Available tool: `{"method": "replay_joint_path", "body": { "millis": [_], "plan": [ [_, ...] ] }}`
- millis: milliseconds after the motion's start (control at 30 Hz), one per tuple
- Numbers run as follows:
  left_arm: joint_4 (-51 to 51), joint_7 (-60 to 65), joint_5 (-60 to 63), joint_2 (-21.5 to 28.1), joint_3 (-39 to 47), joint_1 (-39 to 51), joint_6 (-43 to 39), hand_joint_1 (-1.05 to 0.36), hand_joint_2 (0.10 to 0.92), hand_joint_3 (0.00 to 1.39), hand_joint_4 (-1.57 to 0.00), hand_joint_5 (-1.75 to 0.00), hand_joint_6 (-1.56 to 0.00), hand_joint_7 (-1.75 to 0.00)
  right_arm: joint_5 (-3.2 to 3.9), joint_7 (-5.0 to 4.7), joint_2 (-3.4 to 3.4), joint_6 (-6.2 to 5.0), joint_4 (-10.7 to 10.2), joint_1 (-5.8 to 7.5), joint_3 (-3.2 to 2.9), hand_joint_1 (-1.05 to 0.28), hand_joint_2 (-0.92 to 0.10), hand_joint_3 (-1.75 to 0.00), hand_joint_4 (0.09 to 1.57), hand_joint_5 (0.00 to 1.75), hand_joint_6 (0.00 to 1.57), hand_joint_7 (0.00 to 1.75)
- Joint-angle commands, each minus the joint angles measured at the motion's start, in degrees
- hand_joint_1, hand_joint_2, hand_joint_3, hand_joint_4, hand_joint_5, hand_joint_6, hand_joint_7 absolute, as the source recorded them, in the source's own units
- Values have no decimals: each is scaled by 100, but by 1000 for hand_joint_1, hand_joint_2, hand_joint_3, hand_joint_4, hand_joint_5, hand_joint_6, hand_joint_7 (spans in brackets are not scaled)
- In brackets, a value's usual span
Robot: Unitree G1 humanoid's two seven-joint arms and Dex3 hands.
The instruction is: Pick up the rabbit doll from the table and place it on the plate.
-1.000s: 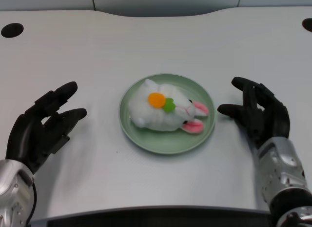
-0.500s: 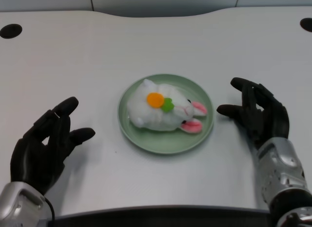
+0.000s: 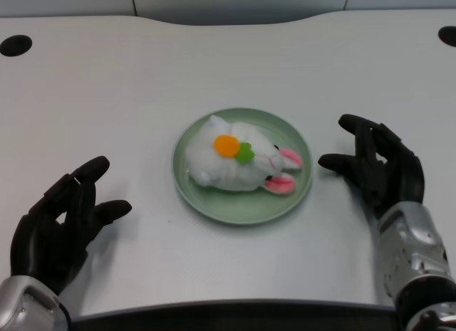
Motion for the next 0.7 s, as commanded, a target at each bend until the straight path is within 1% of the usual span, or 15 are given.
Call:
{"method": "replay_joint_path", "body": {
  "millis": [33, 100, 167, 200, 267, 333, 400, 467, 500, 567, 633, 700],
  "plan": [
    [128, -85, 5, 29, 55, -32, -67, -546, 921, 399, -368, -1399, -602, -348, 31, 16, 18, -4, 3, -21, -9, -379, -921, -389, 698, 1160, 649, 767],
    [187, -116, -2, 37, 72, -51, -89, -553, 921, 387, -373, -1393, -600, -355, 32, 32, 16, -37, 16, -17, -14, -376, -921, -388, 694, 1160, 649, 765],
    [205, -107, 18, 37, 66, -57, -96, -558, 921, 379, -380, -1391, -604, -362, 64, 83, 11, -55, 47, -19, -42, -376, -921, -386, 693, 1161, 650, 765],
    [205, -85, 30, 37, 59, -63, -77, -559, 921, 377, -385, -1390, -610, -367, 69, 106, 5, -64, 59, -20, -50, -378, -921, -384, 691, 1159, 649, 765],
    [207, -74, 29, 24, 55, -67, -73, -552, 921, 386, -393, -1388, -620, -375, 39, 91, -8, -44, 45, -17, -33, -384, -921, -384, 685, 1156, 642, 763],
    [192, -60, 38, 3, 44, -65, -84, -546, 921, 403, -391, -1384, -619, -379, 6, 46, -23, -32, 66, -31, -20, -388, -921, -384, 688, 1156, 637, 762],
    [200, -53, 52, -13, 38, -72, -116, -545, 921, 411, -391, -1383, -618, -381, 0, 32, -37, -24, 96, -50, -24, -390, -921, -383, 691, 1155, 635, 760],
    [203, 11, 65, -34, 42, -89, -99, -537, 921, 412, -400, -1383, -621, -386, 25, 45, -45, -11, 124, -74, -46, -391, -921, -384, 694, 1156, 638, 760],
    [196, 50, 54, -42, 53, -98, -57, -536, 921, 410, -403, -1382, -621, -387, 26, 52, -48, -15, 130, -78, -47, -391, -921, -385, 694, 1157, 640, 760],
    [205, 70, 7, -52, 82, -114, -4, -522, 921, 393, -392, -1371, -610, -387, 31, 71, -47, -29, 136, -78, -50, -388, -921, -382, 707, 1167, 651, 766],
    [205, 71, -71, -73, 125, -128, 37, -513, 921, 364, -392, -1372, -604, -392, 63, 110, -36, -68, 154, -79, -78, -383, -921, -384, 718, 1174, 660, 771],
    [167, 82, -71, -74, 133, -114, 48, -512, 921, 346, -393, -1372, -597, -395, 74, 125, -35, -62, 161, -82, -91, -381, -921, -384, 726, 1175, 668, 775]
  ]
}}
